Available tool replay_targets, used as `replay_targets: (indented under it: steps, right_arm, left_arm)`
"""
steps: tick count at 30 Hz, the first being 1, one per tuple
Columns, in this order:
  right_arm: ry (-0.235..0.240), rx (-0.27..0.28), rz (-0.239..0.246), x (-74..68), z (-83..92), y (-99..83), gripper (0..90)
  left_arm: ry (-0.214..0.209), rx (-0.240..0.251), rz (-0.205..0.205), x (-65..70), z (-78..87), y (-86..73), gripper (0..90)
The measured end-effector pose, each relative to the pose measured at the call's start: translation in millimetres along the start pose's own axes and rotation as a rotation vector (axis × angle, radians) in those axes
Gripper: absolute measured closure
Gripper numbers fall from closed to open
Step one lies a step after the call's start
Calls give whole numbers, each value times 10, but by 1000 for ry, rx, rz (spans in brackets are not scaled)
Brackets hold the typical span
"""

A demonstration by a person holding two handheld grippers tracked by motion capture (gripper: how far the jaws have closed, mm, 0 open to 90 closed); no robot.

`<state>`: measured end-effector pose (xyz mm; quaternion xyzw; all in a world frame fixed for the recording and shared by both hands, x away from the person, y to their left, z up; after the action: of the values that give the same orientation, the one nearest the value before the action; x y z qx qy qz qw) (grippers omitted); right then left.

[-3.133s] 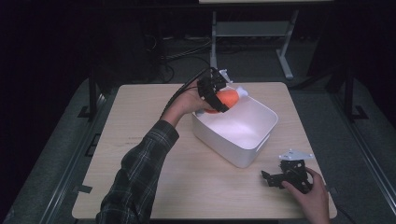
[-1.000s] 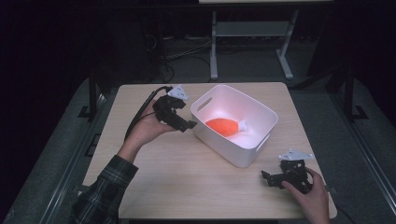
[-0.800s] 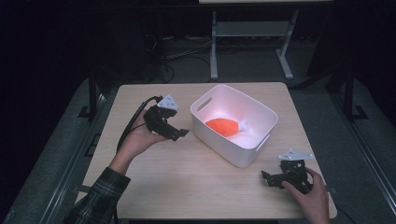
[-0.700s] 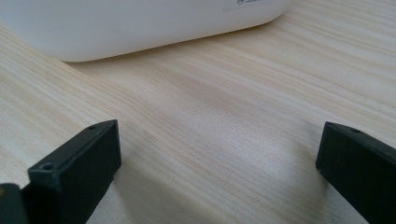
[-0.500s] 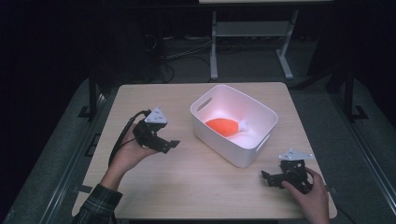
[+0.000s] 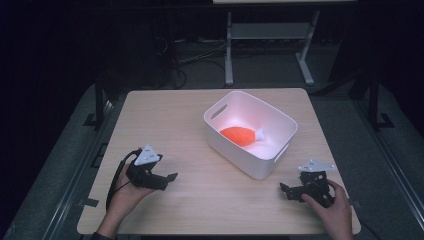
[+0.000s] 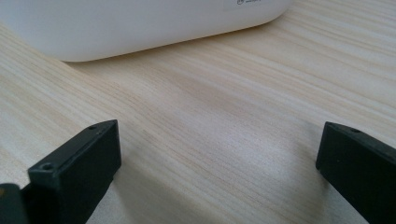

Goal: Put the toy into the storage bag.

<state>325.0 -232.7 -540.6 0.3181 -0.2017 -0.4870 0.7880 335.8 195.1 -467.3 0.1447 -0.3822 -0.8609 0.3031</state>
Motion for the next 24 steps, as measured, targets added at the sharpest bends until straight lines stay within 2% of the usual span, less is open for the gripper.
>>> replay_targets:
  steps: [1, 2, 3, 8, 9, 10, 11, 15, 19, 24]
  right_arm:
    - [0, 0, 0, 0, 0, 0, 0]
    - [0, 0, 0, 0, 0, 0, 0]
    - [0, 0, 0, 0, 0, 0, 0]
    - [0, 0, 0, 0, 0, 0, 0]
    - [0, 0, 0, 0, 0, 0, 0]
    - [0, 0, 0, 0, 0, 0, 0]
    - [0, 0, 0, 0, 0, 0, 0]
    - [0, 0, 0, 0, 0, 0, 0]
    - [0, 0, 0, 0, 0, 0, 0]
    - [0, 0, 0, 0, 0, 0, 0]
  left_arm:
    - [0, 0, 0, 0, 0, 0, 148]
    - [7, -1, 11, -4, 6, -88, 148]
    - [7, -1, 11, -4, 6, -88, 148]
    - [19, -12, 35, -5, 38, -338, 148]
    - [19, -12, 35, -5, 38, -338, 148]
    - [22, -15, 45, -4, 38, -424, 148]
    - [22, -15, 45, -4, 38, -424, 148]
    - [19, -46, 64, 8, 14, -606, 147]
    - [25, -54, 76, -1, -9, -691, 147]
    - [42, -70, 63, -6, -46, -719, 141]
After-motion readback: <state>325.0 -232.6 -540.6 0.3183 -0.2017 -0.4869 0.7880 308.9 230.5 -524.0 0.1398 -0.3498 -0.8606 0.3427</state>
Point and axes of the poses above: each handheld gripper's, and its own axes: z roughly backward along the jaws, y roughly out of its top, x roughly to its right, the point moved 8 cm from there along -z, roughly forward along the jaws, and after that the axes turned 3 degrees about -y, right-handed, at the moved point
